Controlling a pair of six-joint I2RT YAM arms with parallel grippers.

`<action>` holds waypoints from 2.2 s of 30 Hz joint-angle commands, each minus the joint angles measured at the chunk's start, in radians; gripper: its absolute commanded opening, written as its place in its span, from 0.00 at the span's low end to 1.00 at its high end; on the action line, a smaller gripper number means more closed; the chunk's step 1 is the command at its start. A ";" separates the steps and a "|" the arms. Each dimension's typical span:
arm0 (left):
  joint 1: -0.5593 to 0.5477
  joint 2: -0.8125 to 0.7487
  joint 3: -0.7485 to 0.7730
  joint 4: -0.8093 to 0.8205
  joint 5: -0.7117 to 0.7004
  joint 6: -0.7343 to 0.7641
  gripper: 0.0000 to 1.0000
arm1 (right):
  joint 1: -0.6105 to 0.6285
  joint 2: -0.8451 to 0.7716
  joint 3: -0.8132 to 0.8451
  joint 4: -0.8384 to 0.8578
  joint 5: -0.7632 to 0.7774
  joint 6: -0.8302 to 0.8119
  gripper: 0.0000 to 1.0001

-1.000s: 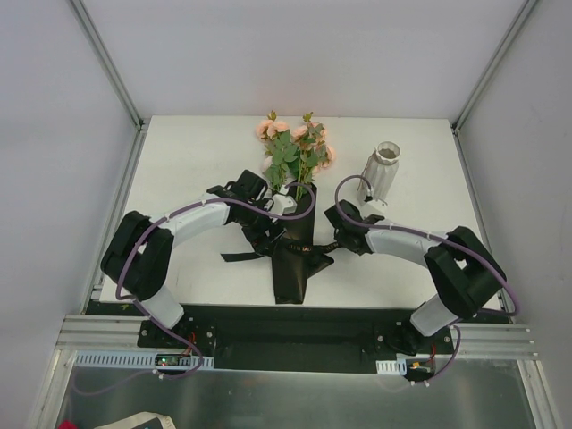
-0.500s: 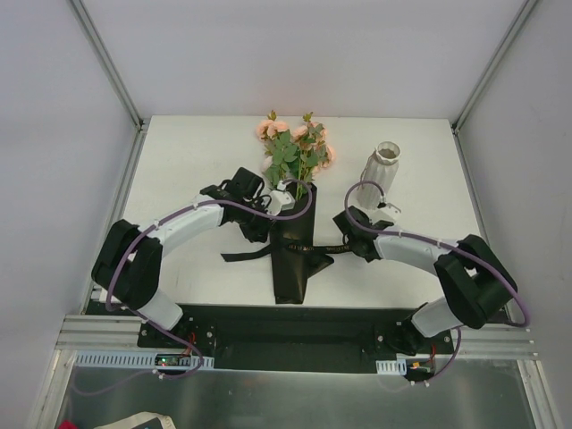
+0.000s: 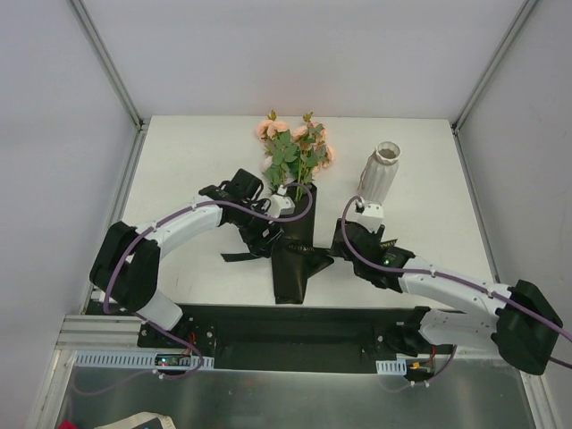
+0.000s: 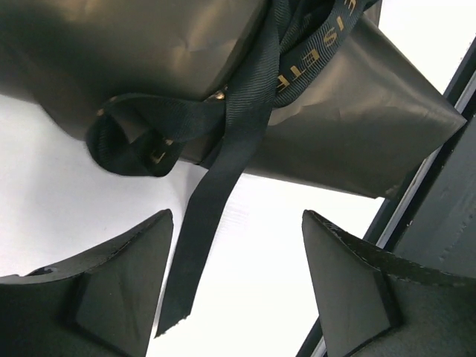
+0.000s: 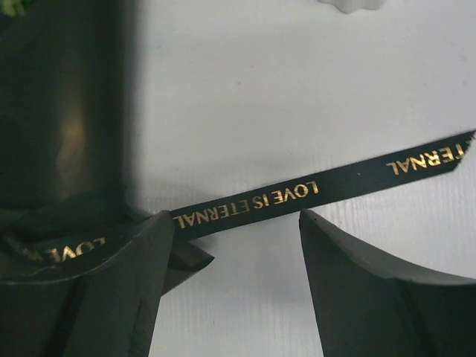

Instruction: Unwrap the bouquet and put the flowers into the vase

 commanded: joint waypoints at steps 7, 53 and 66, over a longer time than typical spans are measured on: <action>-0.032 0.167 0.057 0.007 0.050 0.081 0.66 | 0.061 -0.067 -0.028 0.231 -0.274 -0.434 0.70; 0.015 -0.020 0.072 -0.066 -0.024 -0.003 0.00 | 0.217 0.021 -0.027 0.343 -0.224 -0.668 0.01; 0.346 -0.172 0.173 -0.170 0.044 -0.036 0.00 | 0.157 -0.336 -0.081 0.115 0.170 -0.576 0.01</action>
